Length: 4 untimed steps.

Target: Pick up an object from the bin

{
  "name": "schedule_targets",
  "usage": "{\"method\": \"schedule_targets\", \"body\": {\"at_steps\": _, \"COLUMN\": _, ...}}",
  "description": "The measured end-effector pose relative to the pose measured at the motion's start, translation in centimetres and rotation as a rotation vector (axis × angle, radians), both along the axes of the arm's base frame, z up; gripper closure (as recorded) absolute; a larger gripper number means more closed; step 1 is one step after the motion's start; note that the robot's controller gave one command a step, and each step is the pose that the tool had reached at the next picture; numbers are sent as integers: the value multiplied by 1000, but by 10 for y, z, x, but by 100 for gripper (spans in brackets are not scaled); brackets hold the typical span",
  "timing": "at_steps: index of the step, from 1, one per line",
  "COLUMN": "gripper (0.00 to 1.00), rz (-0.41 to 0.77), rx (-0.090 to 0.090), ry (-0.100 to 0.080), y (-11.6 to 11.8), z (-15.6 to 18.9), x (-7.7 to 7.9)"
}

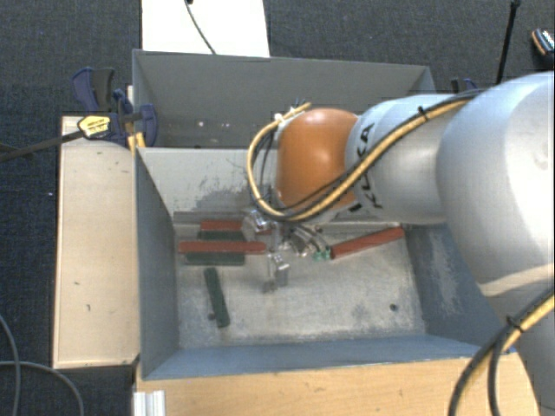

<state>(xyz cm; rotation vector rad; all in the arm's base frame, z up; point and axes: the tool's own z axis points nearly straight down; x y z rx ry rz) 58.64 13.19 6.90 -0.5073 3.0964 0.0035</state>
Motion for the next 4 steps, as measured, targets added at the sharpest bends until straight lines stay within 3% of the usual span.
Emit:
{"method": "schedule_targets", "body": {"at_steps": 1, "gripper": 0, "rz": 311, "rx": -2, "ry": 4, "y": 22, "z": 31, "x": -99}}
{"method": "schedule_targets", "body": {"at_steps": 2, "gripper": 0, "rz": 533, "rx": 0, "ry": -2, "y": 89, "z": 31, "x": -74}}
{"method": "schedule_targets", "body": {"at_steps": 3, "gripper": 0, "rz": 951, "rx": -2, "ry": -3, "y": 97, "z": 1, "x": -60}}
{"method": "schedule_targets", "body": {"at_steps": 4, "gripper": 0, "rz": 944, "rx": -1, "ry": -3, "y": 97, "z": 1, "x": -59}}
